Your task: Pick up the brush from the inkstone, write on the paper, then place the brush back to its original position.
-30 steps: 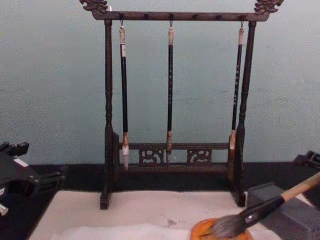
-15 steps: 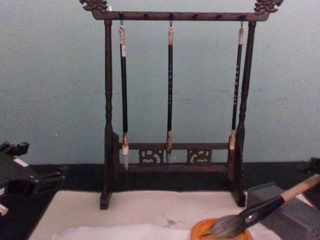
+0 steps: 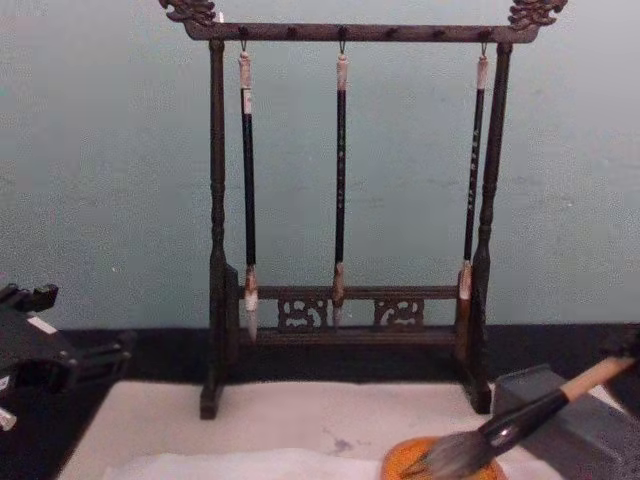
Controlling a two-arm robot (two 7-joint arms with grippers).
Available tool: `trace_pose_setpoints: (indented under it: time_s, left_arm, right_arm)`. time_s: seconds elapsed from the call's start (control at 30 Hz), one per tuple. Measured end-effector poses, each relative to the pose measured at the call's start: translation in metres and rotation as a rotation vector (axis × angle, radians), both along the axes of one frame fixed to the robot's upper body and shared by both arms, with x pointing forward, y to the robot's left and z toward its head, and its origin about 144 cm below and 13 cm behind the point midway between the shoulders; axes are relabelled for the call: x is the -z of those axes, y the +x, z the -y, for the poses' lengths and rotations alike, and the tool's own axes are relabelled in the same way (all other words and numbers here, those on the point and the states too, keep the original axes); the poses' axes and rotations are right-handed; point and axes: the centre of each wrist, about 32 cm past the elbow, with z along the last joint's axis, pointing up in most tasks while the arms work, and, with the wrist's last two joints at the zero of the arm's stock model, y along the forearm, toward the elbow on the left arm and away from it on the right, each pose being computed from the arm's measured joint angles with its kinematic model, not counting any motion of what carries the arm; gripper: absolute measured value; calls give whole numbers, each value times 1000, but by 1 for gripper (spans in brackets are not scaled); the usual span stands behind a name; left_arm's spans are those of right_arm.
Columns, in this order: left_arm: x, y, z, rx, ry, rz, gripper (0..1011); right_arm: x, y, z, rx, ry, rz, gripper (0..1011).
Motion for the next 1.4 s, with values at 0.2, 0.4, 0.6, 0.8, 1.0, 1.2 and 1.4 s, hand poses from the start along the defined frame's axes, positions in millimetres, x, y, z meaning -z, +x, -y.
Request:
trace_pose_setpoints:
  time_s: [0.2,0.4,0.6,0.8,1.0,1.2,1.4]
  left_arm:
    - [0,0,0,0,0,0,1010]
    - [0,0,0,0,0,0,1010]
    - [0,0,0,0,0,0,1010]
    - [0,0,0,0,0,0,1010]
    - [0,0,0,0,0,0,1010]
    - [0,0,0,0,0,0,1010]
    - [0,0,0,0,0,0,1010]
  right_arm:
    - [0,0,0,0,0,0,180]
    - [0,0,0,0,0,0,180]
    - [-3,3,1,-4,-1,15,179]
    - [-11,8,0,-16,3,52,177]
    - [-20,14,-2,-33,7,101,177]
    - [-26,18,-3,-57,7,134,177]
    - [-33,18,-6,-79,-23,194,177]
